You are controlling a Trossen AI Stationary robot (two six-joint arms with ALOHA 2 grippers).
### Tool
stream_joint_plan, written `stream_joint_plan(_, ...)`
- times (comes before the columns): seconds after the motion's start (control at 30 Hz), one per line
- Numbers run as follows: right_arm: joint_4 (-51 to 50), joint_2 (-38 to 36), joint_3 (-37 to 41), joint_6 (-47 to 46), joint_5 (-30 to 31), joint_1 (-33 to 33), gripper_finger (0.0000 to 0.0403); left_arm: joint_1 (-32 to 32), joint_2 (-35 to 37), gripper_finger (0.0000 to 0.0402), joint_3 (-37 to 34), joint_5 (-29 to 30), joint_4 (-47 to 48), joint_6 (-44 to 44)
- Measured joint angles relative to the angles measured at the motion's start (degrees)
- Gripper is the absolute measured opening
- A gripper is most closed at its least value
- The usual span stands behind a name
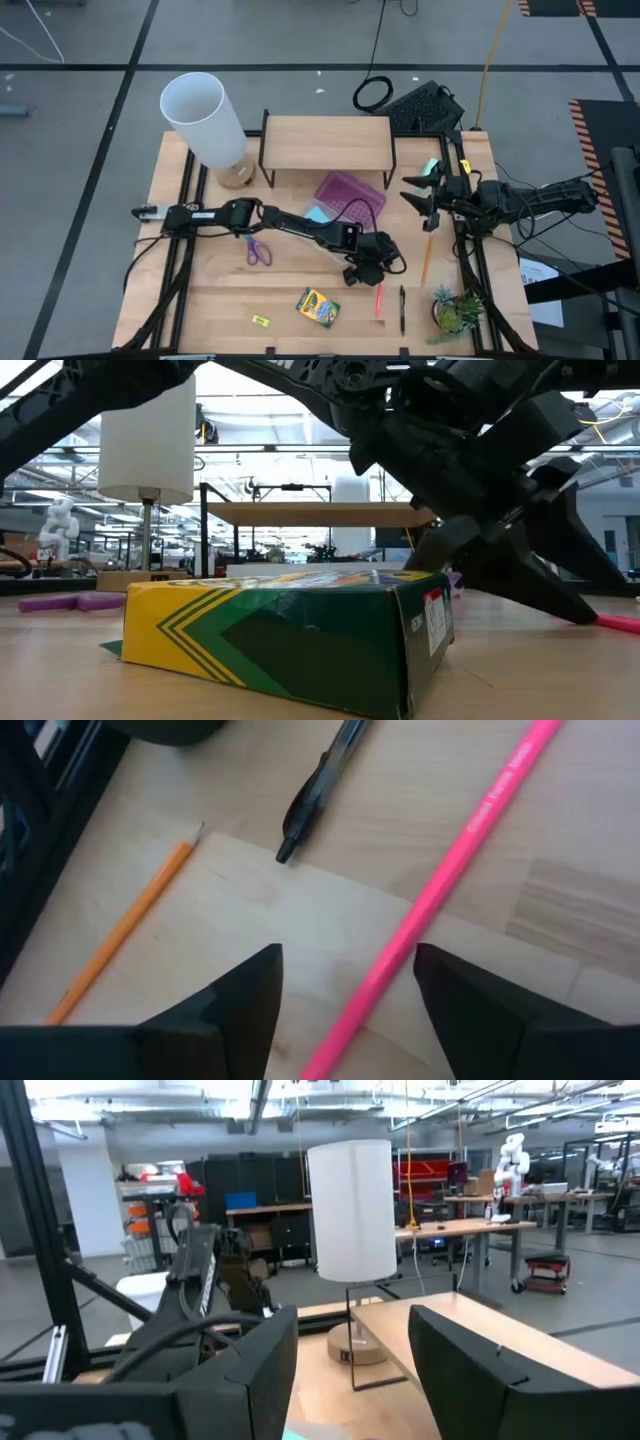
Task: Pack school essentials
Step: Put the pink pencil into the supply box
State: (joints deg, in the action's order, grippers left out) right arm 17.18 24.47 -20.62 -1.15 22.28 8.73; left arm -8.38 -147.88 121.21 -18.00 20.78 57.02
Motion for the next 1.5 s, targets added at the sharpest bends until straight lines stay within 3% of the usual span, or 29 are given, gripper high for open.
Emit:
stream_joint_plan(0.3, 1.82, 0.0, 0.0, 0.31, -0.04, 0.0, 0.0185, -0.19, -0.04, 0.0114, 0.0, 1.42, 3.64, -3.66)
stream_joint_plan(0.5, 1.82, 0.0, 0.0, 0.31, -0.07, 0.0, 0.0185, -0.62, -0.04, 0.007, 0.0, 4.1, 5.75, -5.27)
stream_joint_plan(0.63, 1.17, 0.2, 0.0, -0.9, -0.09, 0.0, 0.0185, -1.48, 0.07, 0.007, -0.08, 7.53, 5.43, -5.24)
stream_joint_plan(0.8, 0.99, 1.3, 0.0, -1.77, -0.11, 0.0, 0.0185, -2.36, 0.31, 0.0097, -0.12, 10.13, 5.51, -5.09)
stream_joint_plan(1.1, 1.8, 3.17, 0.0, -3.42, -0.17, 0.0, 0.0185, -0.84, 0.42, 0.0144, -0.13, 9.56, 6.8, -12.98)
stream_joint_plan(1.3, 1.81, 3.92, 0.0, -4.22, -0.24, 0.0, 0.0185, 0.17, 0.46, 0.0132, -0.13, 5.95, 9.17, -16.33)
stream_joint_plan(1.5, 1.85, 4.02, 0.0, -4.22, -0.22, 0.0, 0.0185, 0.09, 0.46, 0.0087, -0.15, 5.68, 9.75, -16.74)
